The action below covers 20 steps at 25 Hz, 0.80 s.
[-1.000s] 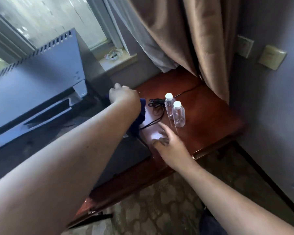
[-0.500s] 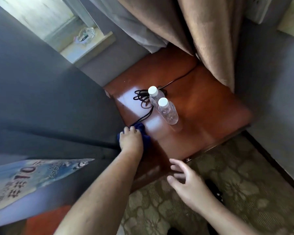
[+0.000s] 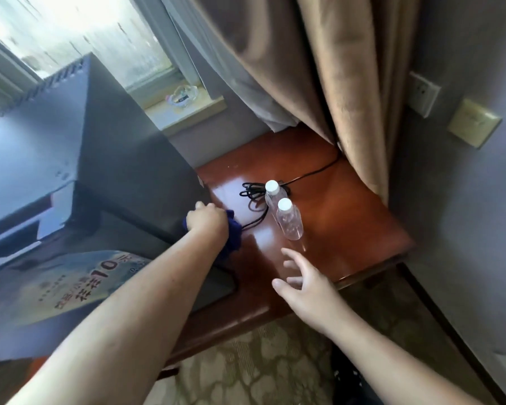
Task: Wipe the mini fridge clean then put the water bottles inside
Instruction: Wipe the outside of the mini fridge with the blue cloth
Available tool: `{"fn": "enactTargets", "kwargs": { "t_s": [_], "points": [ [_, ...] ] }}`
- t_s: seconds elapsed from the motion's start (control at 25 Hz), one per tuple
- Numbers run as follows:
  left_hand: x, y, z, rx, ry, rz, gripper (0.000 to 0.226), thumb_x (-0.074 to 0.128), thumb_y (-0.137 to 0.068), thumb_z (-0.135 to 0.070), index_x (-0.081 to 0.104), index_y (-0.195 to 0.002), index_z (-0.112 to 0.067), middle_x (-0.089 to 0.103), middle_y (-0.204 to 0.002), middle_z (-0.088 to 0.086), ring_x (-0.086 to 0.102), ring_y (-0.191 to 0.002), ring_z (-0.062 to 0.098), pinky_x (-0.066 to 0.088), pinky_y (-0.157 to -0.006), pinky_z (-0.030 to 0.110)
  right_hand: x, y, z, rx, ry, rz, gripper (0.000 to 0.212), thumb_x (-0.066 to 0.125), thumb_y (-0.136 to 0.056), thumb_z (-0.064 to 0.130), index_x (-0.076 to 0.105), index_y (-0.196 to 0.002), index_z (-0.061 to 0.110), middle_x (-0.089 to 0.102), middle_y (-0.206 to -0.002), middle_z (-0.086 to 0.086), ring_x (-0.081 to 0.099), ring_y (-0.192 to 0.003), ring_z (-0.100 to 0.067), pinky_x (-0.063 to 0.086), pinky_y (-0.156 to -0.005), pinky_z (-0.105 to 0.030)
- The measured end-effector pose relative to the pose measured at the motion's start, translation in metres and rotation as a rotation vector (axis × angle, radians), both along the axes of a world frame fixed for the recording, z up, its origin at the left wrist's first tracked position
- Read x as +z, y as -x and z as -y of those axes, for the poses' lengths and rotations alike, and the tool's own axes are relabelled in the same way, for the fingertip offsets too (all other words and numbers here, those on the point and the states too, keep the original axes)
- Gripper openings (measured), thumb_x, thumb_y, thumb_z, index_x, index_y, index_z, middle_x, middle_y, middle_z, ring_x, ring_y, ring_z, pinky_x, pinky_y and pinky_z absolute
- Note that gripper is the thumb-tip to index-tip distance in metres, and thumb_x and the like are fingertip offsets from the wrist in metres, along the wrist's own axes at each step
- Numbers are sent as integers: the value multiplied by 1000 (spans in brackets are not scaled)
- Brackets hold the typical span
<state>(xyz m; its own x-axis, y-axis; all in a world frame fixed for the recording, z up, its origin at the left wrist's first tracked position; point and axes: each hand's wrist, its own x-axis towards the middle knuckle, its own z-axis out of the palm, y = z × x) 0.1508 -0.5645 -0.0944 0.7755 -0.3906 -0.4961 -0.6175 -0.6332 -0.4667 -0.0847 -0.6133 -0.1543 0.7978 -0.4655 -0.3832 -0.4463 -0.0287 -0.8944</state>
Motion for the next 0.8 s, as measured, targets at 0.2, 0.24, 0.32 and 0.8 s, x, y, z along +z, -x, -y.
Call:
{"fn": "enactTargets", "kwargs": {
  "t_s": [0.2, 0.24, 0.32, 0.8],
  "points": [
    [43, 34, -22, -92, -134, -223, 70, 90, -72, -35, 64, -132, -11, 65, -110, 2, 62, -123, 29, 56, -99, 44, 44, -23, -10, 220, 202, 44, 96, 74, -81, 46, 18, -159, 44, 25, -166, 8, 36, -149, -16, 36, -119, -36],
    [51, 42, -27, -142, -140, -265, 68, 90, -71, -38, 67, -128, -10, 61, -92, 0, 65, -117, 28, 57, -98, 43, 50, -28, -13, 241, 225, 60, 102, 77, -78, 47, 16, -159, 44, 23, -168, 8, 31, -151, -16, 33, -121, -37],
    [72, 59, -42, -268, -30, -300, 59, 88, -72, -39, 70, -123, -15, 57, -82, -2, 67, -109, 27, 58, -94, 42, 61, -33, -22, 246, 255, 84, 111, 82, -70, 49, 15, -159, 46, 23, -168, 6, 30, -151, -16, 33, -121, -39],
    [197, 82, -256, -736, 1022, 112, 63, 69, -70, -32, 60, -132, -26, 63, -120, -5, 55, -102, 23, 49, -94, 34, 185, -36, -176, -157, 619, 545, 83, 70, -67, 63, 37, -144, 60, 17, -167, 18, 20, -147, 10, 26, -123, -40]
  ]
}}
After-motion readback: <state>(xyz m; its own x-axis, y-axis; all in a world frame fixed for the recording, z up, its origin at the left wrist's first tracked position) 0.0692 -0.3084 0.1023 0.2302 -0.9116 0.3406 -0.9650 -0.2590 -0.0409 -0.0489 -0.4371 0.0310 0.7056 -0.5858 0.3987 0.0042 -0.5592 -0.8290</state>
